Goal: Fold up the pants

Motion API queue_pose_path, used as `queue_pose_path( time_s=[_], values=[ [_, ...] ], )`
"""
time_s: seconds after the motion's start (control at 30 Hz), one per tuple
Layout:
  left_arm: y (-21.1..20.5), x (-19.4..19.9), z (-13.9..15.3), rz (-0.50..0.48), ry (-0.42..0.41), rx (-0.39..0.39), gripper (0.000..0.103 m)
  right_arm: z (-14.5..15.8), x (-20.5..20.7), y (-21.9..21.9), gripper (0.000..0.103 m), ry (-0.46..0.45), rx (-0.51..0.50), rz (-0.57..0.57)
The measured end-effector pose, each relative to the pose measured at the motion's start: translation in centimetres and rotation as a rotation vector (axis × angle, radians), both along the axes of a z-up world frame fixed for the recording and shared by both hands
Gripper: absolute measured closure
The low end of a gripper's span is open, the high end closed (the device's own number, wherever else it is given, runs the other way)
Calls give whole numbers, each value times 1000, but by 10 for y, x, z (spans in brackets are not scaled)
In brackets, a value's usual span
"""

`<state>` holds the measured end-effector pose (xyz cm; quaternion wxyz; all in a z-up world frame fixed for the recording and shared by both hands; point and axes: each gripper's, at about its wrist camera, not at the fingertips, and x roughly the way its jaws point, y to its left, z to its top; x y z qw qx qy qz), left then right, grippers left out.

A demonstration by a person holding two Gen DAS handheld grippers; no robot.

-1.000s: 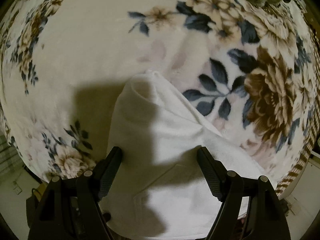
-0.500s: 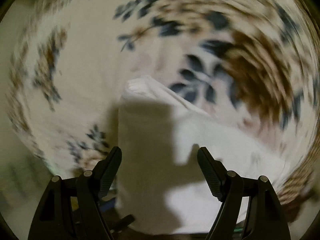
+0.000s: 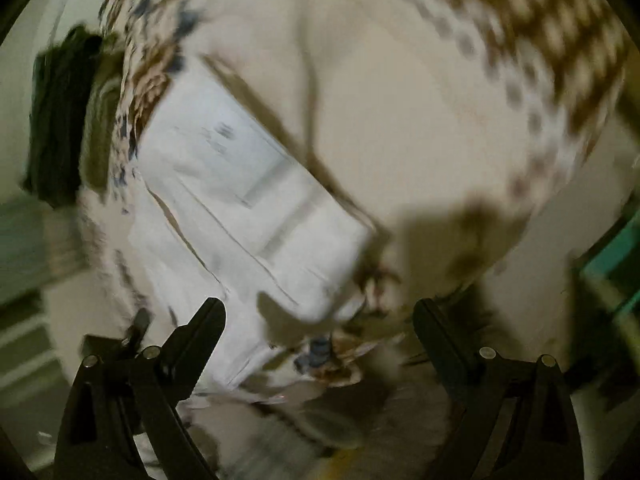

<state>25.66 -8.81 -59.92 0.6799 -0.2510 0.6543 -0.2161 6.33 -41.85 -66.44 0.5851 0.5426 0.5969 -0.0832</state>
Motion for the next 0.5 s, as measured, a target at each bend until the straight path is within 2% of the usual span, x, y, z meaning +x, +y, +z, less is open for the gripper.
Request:
queue_pose_path(
  time_s=[0.13,0.23,0.3,0.33,0.37,0.4,0.43,0.5],
  values=[
    [6,-11,-4,-35,6,44,5,-46,-19,18,6,-77,156,-127],
    [14,-15,-3,-48,25,68,5,-51,-22,21,6,-100,141,-204],
    [17,-17,-3,-58,31,81,5,-37,-25,14,7,-150,77,-248],
    [17,-18,-3,-61,32,84,5,-29,-26,9,12,-179,39,-268],
    [17,-19,-3,-60,33,87,5,-21,-26,5,21,-204,1,-288],
    [17,-20,-4,-59,34,91,5,-16,-24,0,61,-218,-18,-291],
    [16,-21,-4,-54,35,94,5,-11,-22,-3,83,-190,-59,-273],
    [12,-20,-4,-46,38,94,5,4,-24,-6,86,-194,-103,-266]
  ],
)
